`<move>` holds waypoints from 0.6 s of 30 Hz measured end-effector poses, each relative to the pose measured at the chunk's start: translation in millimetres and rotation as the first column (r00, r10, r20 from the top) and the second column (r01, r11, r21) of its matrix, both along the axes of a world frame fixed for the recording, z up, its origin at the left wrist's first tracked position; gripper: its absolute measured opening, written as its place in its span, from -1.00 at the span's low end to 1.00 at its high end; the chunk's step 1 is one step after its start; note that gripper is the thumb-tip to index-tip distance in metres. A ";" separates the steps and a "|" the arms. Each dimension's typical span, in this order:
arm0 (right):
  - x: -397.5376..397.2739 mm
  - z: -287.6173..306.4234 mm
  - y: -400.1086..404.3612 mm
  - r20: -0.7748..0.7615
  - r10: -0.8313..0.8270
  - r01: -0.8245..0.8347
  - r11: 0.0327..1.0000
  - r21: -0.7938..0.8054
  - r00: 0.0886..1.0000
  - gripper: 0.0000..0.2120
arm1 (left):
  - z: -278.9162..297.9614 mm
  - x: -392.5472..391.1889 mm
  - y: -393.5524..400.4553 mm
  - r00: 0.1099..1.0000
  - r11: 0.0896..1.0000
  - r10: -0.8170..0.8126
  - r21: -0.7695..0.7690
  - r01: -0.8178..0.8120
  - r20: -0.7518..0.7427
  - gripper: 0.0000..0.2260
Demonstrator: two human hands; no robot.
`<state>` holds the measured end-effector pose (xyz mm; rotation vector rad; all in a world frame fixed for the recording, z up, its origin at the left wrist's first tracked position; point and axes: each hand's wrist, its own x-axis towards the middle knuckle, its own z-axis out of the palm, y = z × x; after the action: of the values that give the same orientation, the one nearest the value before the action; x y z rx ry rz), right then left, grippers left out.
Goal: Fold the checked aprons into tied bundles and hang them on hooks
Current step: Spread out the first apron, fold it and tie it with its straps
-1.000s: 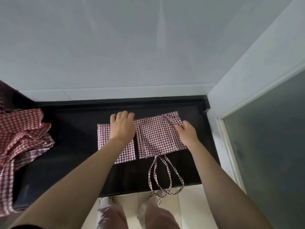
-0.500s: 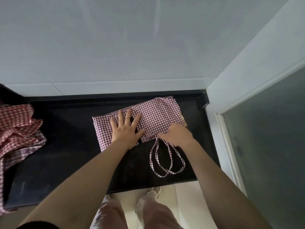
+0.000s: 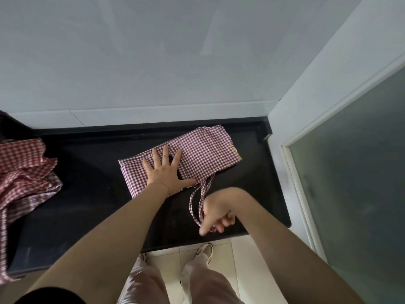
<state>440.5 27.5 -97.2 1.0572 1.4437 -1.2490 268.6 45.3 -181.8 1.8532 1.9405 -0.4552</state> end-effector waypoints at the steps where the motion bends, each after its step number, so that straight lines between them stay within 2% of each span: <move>1: 6.5 5.0 10.4 -0.032 -0.078 0.081 0.992 0.101 0.996 -0.67 | 0.4 0.0 0.2 1.000 1.000 -0.002 -0.002 0.002 -0.002 0.02; 3: 22.0 14.2 31.5 -0.126 -0.263 0.289 0.909 0.300 0.957 -0.67 | 0.7 -0.9 0.1 1.000 1.000 -0.003 -0.002 0.003 -0.004 0.02; 5: 37.1 16.0 46.6 -0.216 -0.393 0.448 0.749 0.488 0.894 -0.69 | 1.5 -2.5 -0.3 1.000 1.000 -0.005 0.001 0.005 0.002 0.03; 7: 47.9 9.6 53.2 -0.272 -0.431 0.499 0.603 0.623 0.860 -0.75 | 1.1 -4.4 -1.1 1.000 1.000 -0.013 0.012 0.012 0.005 0.03; 9: 49.4 2.4 51.2 -0.296 -0.453 0.538 0.643 0.545 0.841 -0.78 | 0.8 -4.6 -1.7 1.000 1.000 -0.017 0.016 0.017 -0.006 0.03; 11: 42.6 -10.4 41.6 -0.336 -0.556 0.649 0.681 0.340 0.760 -0.81 | 1.5 -2.4 -0.4 1.000 1.000 -0.012 0.006 0.012 -0.022 0.03; 13: 29.8 -29.2 29.0 -0.396 -0.676 0.781 0.575 0.244 0.622 -0.82 | 2.2 1.3 0.9 1.000 1.000 0.000 -0.003 0.000 -0.028 0.02; 15: 16.2 -46.3 17.2 -0.424 -0.760 0.870 0.421 0.257 0.493 -0.88 | 2.6 3.0 1.3 0.999 1.000 0.013 -0.009 -0.013 -0.030 0.01; 16: 11.1 -51.1 9.9 -0.415 -0.794 0.895 0.374 0.244 0.445 -0.90 | 2.6 3.7 1.2 0.999 1.000 0.018 -0.012 -0.018 -0.028 0.01; 18: 2.8 -57.2 -6.2 -0.388 -0.834 0.920 0.354 0.167 0.391 -0.80 | 2.3 4.3 1.2 0.999 1.000 0.025 -0.016 -0.025 -0.025 0.01</move>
<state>443.3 21.3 -154.4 2.2307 1.2711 -1.9630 272.9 46.4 -179.5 1.8197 1.9682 -0.4873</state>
